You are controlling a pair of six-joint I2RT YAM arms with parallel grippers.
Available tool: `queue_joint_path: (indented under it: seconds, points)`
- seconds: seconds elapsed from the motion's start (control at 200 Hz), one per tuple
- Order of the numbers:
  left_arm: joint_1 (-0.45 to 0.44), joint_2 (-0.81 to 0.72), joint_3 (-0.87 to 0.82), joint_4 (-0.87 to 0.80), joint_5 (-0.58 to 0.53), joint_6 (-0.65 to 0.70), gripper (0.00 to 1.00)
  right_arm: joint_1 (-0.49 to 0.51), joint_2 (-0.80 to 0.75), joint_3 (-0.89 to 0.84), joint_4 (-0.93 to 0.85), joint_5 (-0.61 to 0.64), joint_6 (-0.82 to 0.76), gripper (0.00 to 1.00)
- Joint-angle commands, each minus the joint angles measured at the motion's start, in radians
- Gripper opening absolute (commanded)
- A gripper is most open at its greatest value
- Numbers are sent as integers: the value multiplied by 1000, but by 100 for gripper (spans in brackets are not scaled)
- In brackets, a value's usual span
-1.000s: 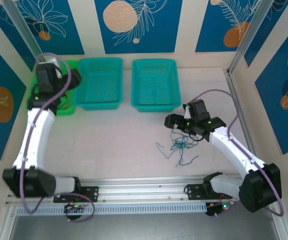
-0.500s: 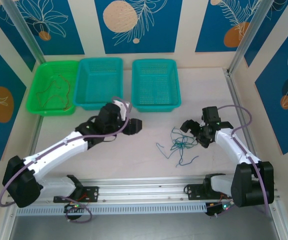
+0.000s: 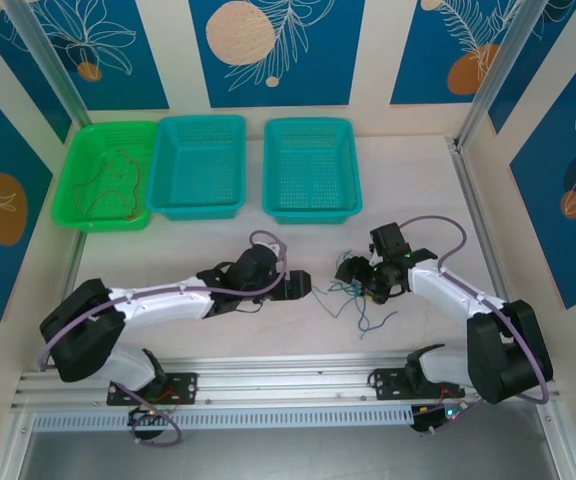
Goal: Untangle the cables
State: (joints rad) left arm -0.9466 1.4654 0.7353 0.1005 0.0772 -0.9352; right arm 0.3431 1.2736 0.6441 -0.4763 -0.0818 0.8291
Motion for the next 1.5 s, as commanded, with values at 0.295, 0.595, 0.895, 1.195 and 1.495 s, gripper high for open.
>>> queue_joint_path:
  seconds: [0.295, 0.595, 0.895, 1.195, 1.495]
  points:
    - [-59, 183, 51, 137, -40, -133, 64, 127, 79, 74, -6, 74, 71, 81]
    - [-93, 275, 117, 177, -13, -136, 41, 127, 107, 81, -35, 129, 88, 81]
    - [-88, 221, 94, 110, -103, -92, 0, 110, 170, 93, -81, 242, 147, 72]
    - [-19, -17, 25, -44, -216, 36, 0, -12, 141, 41, -79, 284, 145, 66]
    - [133, -335, 8, -219, -260, 142, 0, -135, 73, 1, -90, 293, 121, 69]
